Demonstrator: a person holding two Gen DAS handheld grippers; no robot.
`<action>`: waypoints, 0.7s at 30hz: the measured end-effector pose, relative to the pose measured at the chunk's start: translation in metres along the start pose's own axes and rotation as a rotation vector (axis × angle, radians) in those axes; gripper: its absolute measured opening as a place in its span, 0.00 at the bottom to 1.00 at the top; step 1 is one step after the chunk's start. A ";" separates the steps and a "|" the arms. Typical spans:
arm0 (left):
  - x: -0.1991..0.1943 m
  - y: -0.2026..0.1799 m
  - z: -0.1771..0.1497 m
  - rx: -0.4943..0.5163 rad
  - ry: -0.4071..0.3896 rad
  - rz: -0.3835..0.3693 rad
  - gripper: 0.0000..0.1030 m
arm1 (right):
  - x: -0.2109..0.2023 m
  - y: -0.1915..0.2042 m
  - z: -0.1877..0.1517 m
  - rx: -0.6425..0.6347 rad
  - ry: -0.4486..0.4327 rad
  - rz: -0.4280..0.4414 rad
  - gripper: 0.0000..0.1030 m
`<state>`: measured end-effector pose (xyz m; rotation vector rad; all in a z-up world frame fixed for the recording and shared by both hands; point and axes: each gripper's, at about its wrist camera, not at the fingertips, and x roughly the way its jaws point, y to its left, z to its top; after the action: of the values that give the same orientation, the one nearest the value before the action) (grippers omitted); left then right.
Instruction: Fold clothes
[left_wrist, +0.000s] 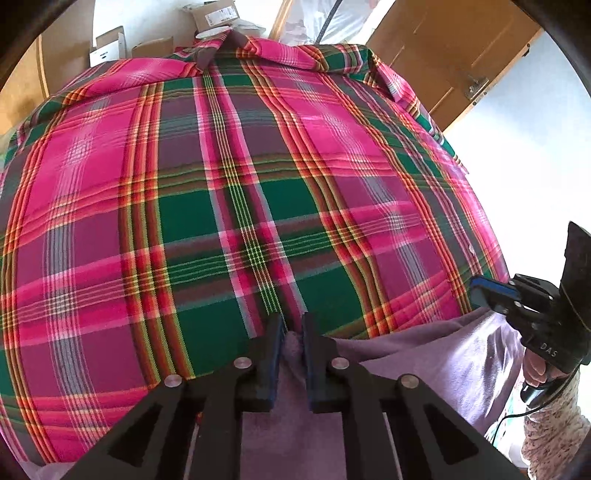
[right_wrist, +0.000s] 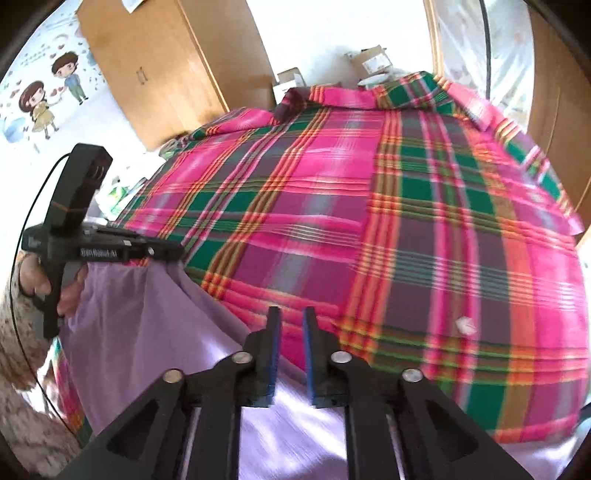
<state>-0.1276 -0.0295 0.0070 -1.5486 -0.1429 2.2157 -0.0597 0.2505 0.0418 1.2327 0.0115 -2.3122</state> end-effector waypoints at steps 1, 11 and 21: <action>-0.005 0.000 0.000 -0.010 -0.018 -0.002 0.10 | -0.006 -0.004 -0.003 0.005 -0.010 -0.010 0.19; -0.051 0.000 -0.040 -0.016 -0.083 -0.139 0.12 | -0.032 -0.018 -0.056 0.011 -0.015 -0.244 0.29; -0.002 -0.007 -0.037 -0.069 0.024 -0.191 0.12 | -0.045 -0.062 -0.090 0.289 -0.098 -0.432 0.30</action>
<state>-0.0917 -0.0302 -0.0030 -1.5287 -0.3490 2.0622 0.0033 0.3455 0.0103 1.3601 -0.1043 -2.8257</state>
